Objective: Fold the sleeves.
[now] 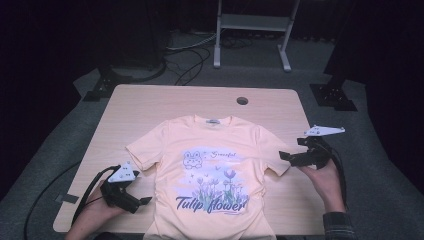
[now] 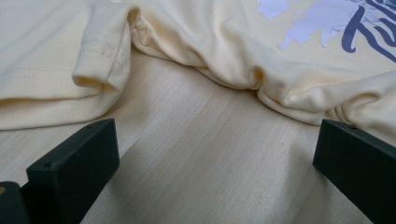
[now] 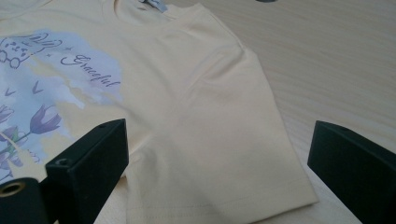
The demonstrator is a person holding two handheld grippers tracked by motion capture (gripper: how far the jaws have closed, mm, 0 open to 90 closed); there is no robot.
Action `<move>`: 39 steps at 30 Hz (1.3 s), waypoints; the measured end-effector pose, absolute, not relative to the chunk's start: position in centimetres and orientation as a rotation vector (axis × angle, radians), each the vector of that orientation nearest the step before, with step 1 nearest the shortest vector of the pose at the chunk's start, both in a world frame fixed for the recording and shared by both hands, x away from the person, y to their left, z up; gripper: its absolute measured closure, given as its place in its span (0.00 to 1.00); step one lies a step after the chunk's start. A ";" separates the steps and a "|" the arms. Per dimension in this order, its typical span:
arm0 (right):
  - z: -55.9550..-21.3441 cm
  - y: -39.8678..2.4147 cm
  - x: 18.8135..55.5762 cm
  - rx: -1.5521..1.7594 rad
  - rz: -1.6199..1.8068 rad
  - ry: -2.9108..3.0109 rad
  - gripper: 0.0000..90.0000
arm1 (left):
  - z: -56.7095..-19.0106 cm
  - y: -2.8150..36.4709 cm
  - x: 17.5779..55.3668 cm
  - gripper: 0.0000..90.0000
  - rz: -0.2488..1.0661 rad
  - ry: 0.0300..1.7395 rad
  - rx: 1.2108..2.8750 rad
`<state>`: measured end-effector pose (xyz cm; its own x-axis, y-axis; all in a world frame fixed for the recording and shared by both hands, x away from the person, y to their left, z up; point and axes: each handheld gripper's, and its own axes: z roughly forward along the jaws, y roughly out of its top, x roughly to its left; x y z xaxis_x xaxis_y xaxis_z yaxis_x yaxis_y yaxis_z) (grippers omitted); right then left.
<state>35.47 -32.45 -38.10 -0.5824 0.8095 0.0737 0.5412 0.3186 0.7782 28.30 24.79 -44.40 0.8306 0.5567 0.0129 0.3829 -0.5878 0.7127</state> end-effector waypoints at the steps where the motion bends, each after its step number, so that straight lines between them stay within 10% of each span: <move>1: -38.1 -32.4 35.5 1.205 1.135 2.255 0.04 | -44.4 24.8 28.3 0.00 0.303 0.683 2.268; 39: -40.3 -33.9 38.9 1.419 0.954 2.214 0.04 | -44.4 24.8 28.3 0.00 0.302 0.680 2.269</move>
